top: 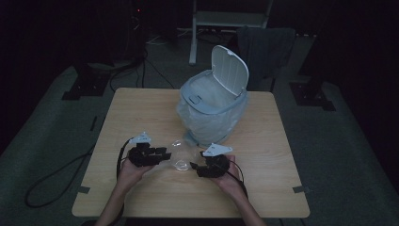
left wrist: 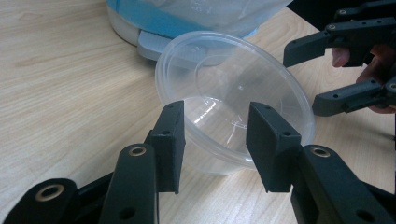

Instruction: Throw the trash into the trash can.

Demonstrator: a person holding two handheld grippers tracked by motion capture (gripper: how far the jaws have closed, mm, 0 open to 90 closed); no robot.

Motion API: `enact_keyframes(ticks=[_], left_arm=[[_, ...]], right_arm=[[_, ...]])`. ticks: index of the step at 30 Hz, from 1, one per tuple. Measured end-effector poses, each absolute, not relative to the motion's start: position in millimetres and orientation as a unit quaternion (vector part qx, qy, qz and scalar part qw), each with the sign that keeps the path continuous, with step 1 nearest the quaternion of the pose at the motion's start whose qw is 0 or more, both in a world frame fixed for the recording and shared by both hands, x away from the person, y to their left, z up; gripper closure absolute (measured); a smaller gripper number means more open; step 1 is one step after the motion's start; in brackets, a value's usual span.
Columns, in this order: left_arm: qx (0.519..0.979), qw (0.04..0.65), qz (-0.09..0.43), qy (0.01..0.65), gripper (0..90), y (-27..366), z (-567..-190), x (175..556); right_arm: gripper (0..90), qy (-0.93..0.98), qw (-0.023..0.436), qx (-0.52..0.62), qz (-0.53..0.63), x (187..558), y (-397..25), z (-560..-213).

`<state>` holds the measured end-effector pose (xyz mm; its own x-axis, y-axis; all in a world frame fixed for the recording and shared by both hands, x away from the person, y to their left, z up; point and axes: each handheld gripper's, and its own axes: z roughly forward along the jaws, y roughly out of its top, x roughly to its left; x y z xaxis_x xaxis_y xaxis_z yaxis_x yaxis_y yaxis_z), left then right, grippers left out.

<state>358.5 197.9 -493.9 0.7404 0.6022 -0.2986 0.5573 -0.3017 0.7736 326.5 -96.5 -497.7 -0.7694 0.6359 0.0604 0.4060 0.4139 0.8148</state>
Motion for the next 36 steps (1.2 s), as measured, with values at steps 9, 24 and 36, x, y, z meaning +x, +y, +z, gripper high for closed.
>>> enact_keyframes(ticks=[9, 24, 36], left_arm=[[0.814, 0.453, 0.032, 0.363, 63.8, 192.6, -493.7, 364.5], [0.804, 0.459, 0.042, 0.376, 76.5, 193.2, -492.1, 364.1], [0.807, 0.464, 0.039, 0.363, 86.6, 185.3, -493.7, 359.4]], right_arm=[[38.5, 0.804, 0.060, 0.365, 0.465, 349.0, -103.2, -499.3], [46.6, 0.782, 0.005, 0.416, 0.463, 363.4, -109.3, -504.0], [68.4, 0.797, 0.054, 0.381, 0.467, 353.3, -105.2, -497.8]])
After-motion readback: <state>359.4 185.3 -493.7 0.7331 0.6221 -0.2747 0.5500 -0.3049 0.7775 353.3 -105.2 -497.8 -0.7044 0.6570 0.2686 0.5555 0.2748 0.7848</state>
